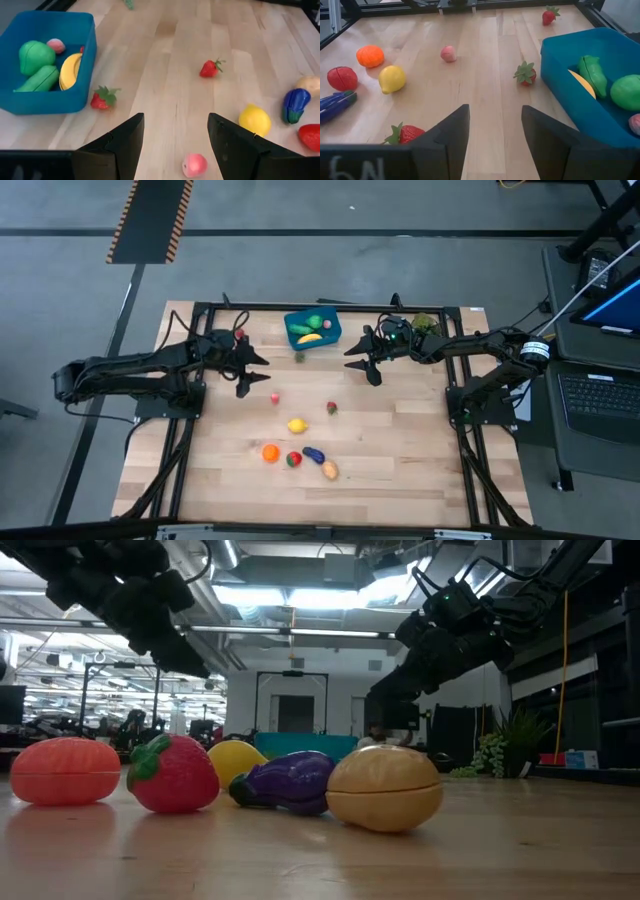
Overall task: Pick and placing Produce into tupperware
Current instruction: Put the strawberry into the blue bin
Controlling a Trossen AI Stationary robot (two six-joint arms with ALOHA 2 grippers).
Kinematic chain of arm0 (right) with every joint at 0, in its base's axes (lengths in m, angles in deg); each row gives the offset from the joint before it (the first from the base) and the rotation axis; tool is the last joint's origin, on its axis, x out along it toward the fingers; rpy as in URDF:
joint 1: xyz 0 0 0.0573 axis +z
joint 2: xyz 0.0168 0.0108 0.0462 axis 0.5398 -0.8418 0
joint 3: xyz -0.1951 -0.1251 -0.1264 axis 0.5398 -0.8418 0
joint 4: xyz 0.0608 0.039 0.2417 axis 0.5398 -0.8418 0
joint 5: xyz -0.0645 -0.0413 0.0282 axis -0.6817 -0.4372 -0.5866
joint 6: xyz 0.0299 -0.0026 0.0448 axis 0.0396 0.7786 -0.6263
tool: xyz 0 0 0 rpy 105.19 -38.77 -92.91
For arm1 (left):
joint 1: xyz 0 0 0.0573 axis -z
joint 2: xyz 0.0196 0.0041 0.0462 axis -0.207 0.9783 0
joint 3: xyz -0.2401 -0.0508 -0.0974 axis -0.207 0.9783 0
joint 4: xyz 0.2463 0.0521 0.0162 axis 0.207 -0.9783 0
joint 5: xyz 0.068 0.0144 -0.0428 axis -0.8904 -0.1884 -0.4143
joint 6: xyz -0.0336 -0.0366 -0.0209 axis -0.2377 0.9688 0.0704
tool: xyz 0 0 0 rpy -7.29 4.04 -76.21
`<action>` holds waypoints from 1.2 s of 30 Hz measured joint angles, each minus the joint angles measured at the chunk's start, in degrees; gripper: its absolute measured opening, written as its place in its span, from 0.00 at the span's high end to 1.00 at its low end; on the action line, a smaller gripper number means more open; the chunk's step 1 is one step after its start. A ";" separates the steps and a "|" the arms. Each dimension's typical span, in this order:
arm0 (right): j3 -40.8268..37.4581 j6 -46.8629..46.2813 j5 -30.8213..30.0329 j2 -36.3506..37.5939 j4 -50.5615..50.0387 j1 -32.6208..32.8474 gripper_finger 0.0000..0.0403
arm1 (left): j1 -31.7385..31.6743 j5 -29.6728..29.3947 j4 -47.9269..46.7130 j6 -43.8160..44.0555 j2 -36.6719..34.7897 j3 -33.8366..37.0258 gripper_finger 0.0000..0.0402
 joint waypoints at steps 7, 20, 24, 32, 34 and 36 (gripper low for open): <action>0.00 0.07 0.00 0.00 0.29 0.00 0.55 | 0.21 -0.71 -0.08 0.00 0.00 0.03 0.47; 0.00 0.09 0.00 0.00 0.35 0.02 0.55 | 1.63 -14.71 8.23 12.00 6.55 0.05 0.47; 0.00 0.09 0.00 0.00 0.34 0.00 0.55 | 4.11 -19.08 15.49 12.00 13.94 0.05 0.47; 0.00 0.11 0.00 0.00 0.32 0.00 0.55 | 7.64 -27.05 23.19 16.73 24.68 -0.41 0.47; 0.00 0.11 0.00 0.00 0.31 0.00 0.55 | 8.52 -29.16 23.49 18.80 26.53 -1.25 0.47; 0.00 0.13 0.00 0.00 0.31 0.00 0.55 | 9.36 -30.88 23.63 19.42 28.37 -2.35 0.47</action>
